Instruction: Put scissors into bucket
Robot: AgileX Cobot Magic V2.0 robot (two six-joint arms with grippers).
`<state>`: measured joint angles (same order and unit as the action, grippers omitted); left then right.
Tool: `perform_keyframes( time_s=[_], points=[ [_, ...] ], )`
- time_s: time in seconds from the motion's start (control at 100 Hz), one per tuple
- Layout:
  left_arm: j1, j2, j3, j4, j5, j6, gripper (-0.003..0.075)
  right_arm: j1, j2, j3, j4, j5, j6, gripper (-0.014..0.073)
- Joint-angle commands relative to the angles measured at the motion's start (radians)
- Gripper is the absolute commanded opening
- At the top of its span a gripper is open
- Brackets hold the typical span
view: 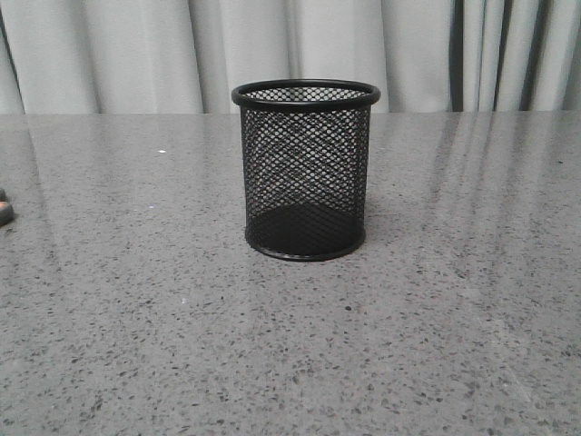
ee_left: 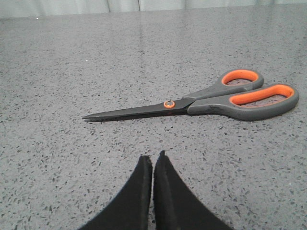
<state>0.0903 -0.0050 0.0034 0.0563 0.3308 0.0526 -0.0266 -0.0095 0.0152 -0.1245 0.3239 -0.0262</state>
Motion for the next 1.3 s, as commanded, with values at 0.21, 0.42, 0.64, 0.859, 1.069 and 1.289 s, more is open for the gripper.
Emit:
perform_keyframes(
  time_s=[0.21,0.42,0.64,0.859,1.069,1.289],
  points=[
    [0.005,-0.028,0.047,-0.002,-0.068,-0.006,-0.002,-0.006,-0.021,0.012,-0.013,-0.029,-0.007,-0.0051],
    [0.002,-0.028,0.047,-0.002,-0.068,-0.006,-0.002,-0.006,-0.021,0.012,-0.013,-0.029,-0.007,-0.0051],
    [-0.117,-0.028,0.047,-0.002,-0.068,-0.006,-0.002,-0.006,-0.021,0.012,-0.013,-0.029,-0.007,-0.0051],
    [-0.179,-0.028,0.047,-0.002,-0.068,-0.006,-0.002,-0.006,-0.021,0.012,-0.015,-0.031,-0.007,-0.0051],
    [-0.179,-0.028,0.047,0.083,-0.068,-0.006,-0.002,-0.006,-0.021,0.012,-0.133,-0.104,-0.007,-0.0051],
    [-0.179,-0.028,0.045,0.317,-0.158,-0.006,-0.002,-0.006,-0.021,0.012,-0.066,-0.536,-0.007,-0.0051]
  ],
)
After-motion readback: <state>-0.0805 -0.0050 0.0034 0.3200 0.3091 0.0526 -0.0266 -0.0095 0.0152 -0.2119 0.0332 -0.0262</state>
